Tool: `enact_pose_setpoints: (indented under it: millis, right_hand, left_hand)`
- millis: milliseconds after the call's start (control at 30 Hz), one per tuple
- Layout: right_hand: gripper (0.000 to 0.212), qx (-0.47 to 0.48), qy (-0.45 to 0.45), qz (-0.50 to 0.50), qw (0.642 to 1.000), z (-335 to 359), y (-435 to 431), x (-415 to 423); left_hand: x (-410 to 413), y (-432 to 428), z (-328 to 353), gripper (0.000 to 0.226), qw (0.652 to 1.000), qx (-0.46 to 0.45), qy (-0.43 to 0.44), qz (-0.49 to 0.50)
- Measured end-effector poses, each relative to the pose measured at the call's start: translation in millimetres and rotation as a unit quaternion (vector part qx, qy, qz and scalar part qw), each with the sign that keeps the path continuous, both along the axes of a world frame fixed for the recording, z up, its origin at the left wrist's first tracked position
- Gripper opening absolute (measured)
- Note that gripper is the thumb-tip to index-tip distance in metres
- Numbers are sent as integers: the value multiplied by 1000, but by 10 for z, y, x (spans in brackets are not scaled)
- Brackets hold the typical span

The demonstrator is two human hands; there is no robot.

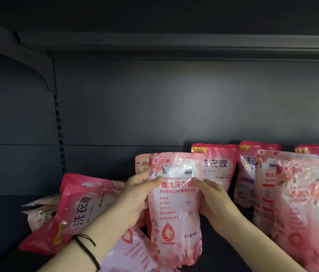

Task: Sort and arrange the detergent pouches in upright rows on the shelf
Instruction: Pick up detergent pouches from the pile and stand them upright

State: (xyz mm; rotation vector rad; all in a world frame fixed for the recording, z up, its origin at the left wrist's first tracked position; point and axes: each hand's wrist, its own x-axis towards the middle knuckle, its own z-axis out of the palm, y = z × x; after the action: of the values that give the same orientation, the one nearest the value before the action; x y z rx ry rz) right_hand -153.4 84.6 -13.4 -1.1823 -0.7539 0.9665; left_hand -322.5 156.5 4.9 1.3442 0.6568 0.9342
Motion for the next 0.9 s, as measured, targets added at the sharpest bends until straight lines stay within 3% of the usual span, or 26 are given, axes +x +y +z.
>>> enact_pose_setpoints:
  millis: [233,400,467,633,700,800,833,900]
  right_hand:
    - [16,115,-46,-85,989,147,-300,333]
    - [10,100,-127,-209,964,152,-342,558]
    - [33,96,-191,-241,947,205,-346,619]
    - [44,198,-413,-275,845,490,-355,561]
    - [47,216,-525,-284,773,602,-367,499]
    - [34,242,-666,-225,669,688,-414,387]
    - [28,246,-694,-193,648,688,-433,332]
    - [22,245,-737,-145,613,641,-450,215]
  left_hand:
    - [433,-115,76,29,998,56,-19,-14]
    - [888,-188,2,22,998,43,-10,-40]
    - [995,-200,-61,21,998,56,10,-42]
    - [994,-191,-39,14,991,113,64,-27]
    - [883,-178,50,19,978,172,120,-18]
    - [546,-157,184,36,917,304,256,36]
    - [390,-158,218,34,869,368,324,67]
    - [47,-182,273,30,732,498,447,130]
